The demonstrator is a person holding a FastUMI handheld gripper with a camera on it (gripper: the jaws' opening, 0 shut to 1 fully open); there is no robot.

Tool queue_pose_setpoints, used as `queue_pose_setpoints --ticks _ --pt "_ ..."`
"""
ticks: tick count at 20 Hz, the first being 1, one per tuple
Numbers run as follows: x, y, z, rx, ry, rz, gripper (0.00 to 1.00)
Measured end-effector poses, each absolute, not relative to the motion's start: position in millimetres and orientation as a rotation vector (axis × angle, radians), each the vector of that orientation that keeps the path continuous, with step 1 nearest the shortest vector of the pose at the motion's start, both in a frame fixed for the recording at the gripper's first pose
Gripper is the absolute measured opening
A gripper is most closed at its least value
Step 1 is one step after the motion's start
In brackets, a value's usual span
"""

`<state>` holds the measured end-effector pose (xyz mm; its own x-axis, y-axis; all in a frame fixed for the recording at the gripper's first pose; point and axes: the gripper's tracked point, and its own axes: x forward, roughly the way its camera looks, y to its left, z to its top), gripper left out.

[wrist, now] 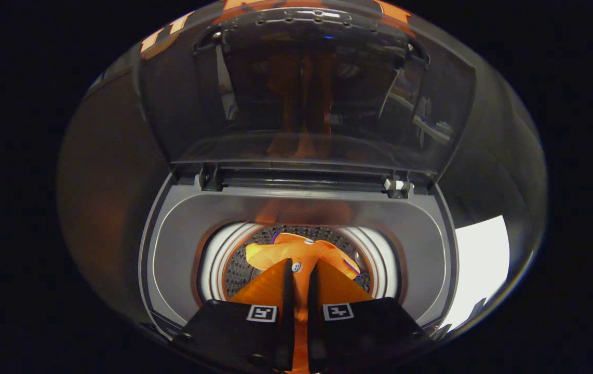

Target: Put the clothes into the washing machine and then close the washing machine lid.

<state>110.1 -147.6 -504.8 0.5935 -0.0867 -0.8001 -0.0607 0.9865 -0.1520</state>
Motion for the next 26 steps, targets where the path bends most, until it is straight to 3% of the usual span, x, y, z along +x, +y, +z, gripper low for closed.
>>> queue_pose_setpoints --ticks 2,5,18,26 --pt "106 -150 -507 -0.146 0.955 -0.022 0.27" --pt "101 -154 -498 -0.138 0.945 -0.027 0.27" --pt "78 -157 -403 -0.173 0.845 -0.067 1.00" --pt "84 -141 -315 -0.172 0.757 -0.041 1.00"
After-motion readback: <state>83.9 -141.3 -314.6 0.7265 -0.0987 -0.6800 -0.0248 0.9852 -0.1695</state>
